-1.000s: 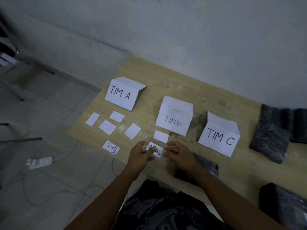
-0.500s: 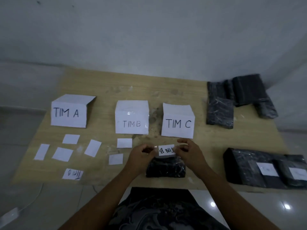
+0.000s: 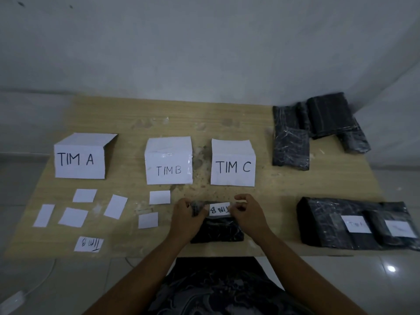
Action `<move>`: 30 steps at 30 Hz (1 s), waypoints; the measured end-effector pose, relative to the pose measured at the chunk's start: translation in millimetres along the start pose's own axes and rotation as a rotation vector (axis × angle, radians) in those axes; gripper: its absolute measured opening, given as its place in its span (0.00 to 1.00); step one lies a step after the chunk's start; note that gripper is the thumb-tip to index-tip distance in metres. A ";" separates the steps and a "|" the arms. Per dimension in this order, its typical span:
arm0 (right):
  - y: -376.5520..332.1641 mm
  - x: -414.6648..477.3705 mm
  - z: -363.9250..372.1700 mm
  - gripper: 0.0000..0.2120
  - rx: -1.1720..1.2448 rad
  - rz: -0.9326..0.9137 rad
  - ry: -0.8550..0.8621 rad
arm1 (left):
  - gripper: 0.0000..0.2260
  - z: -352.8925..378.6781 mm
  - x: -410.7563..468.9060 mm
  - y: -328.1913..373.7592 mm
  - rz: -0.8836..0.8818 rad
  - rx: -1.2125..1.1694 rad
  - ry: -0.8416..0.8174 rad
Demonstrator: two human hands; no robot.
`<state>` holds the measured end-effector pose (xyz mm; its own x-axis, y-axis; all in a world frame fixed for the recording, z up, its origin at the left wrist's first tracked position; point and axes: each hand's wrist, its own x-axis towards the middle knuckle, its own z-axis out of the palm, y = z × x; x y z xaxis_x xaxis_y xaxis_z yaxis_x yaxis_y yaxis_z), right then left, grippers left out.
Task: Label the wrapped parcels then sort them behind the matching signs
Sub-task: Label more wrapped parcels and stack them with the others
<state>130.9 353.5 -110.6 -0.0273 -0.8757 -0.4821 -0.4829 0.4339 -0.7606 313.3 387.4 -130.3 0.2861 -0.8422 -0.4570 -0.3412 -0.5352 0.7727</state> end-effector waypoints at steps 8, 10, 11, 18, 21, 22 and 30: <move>-2.4 5.3 7.7 0.16 -0.157 -0.082 0.015 | 0.21 5.7 4.8 -2.0 0.006 0.025 -0.030; -1.6 4.0 7.6 0.18 -0.202 -0.114 0.010 | 0.20 6.6 6.3 -4.7 0.018 0.011 -0.046; -0.6 3.6 7.3 0.19 -0.226 -0.128 0.014 | 0.19 6.4 6.7 -5.9 0.029 0.003 -0.059; 16.9 -0.8 2.9 0.20 -0.301 -0.092 0.134 | 0.22 -0.1 9.9 -13.1 0.022 0.035 -0.140; 14.4 -5.9 10.4 0.31 -0.189 0.057 0.105 | 0.27 1.7 14.6 -13.7 -0.058 0.071 -0.135; 13.5 -6.5 14.8 0.35 -0.141 0.120 0.076 | 0.27 3.0 15.8 -13.2 -0.077 0.076 -0.135; 16.1 -1.0 39.7 0.32 -0.218 0.312 0.039 | 0.31 12.6 22.6 -20.9 -0.095 0.091 -0.118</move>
<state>157.9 369.8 -139.7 -0.2339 -0.7180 -0.6556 -0.6211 0.6291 -0.4674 315.6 378.7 -162.3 0.2159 -0.7864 -0.5788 -0.3987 -0.6121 0.6830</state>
